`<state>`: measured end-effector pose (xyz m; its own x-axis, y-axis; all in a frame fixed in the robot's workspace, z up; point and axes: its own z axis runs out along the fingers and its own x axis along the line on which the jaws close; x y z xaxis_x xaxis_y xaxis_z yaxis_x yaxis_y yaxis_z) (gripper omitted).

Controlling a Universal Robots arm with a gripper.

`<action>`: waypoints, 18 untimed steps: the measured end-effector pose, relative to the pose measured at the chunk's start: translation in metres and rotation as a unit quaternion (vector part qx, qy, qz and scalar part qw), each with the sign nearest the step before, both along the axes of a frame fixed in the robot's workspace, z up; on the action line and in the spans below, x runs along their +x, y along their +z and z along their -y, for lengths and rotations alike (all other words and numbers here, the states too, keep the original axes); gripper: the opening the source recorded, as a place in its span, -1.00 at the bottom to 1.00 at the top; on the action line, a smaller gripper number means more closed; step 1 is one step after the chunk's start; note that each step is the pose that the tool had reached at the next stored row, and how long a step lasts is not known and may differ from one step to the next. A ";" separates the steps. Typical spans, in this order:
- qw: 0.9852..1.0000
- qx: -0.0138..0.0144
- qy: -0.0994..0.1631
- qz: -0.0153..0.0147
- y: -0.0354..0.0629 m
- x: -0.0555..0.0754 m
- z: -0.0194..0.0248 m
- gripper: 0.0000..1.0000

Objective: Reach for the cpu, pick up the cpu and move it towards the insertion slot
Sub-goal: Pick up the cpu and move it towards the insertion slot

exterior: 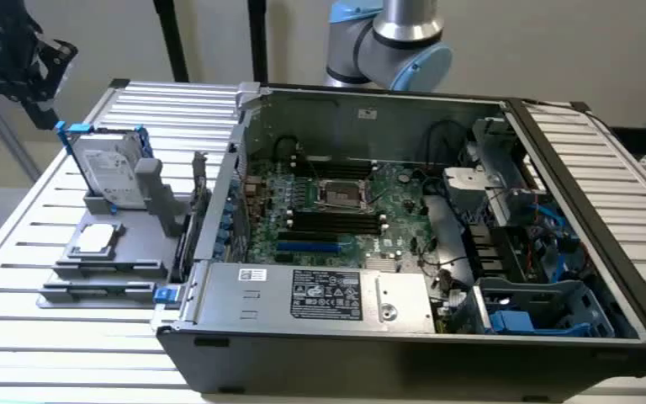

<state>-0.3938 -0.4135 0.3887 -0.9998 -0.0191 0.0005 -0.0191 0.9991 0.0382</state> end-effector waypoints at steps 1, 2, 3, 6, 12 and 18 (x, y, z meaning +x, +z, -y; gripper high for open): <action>1.000 0.000 0.000 0.000 0.0000 0.000 0.0000 -0.79; 1.000 0.000 0.000 0.000 0.0000 0.000 0.0000 -0.79; 1.000 0.000 0.000 0.000 0.0000 0.000 0.0000 -0.79; 1.000 0.000 0.000 0.000 0.0000 0.000 0.0000 -0.79; 1.000 0.000 0.000 0.000 0.0000 0.000 0.0000 -0.79; 1.000 0.000 0.000 0.000 -0.0025 -0.006 0.0000 -0.79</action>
<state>-0.3997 -0.4135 0.3861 -0.9998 -0.0191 0.0005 -0.0190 0.9991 0.0381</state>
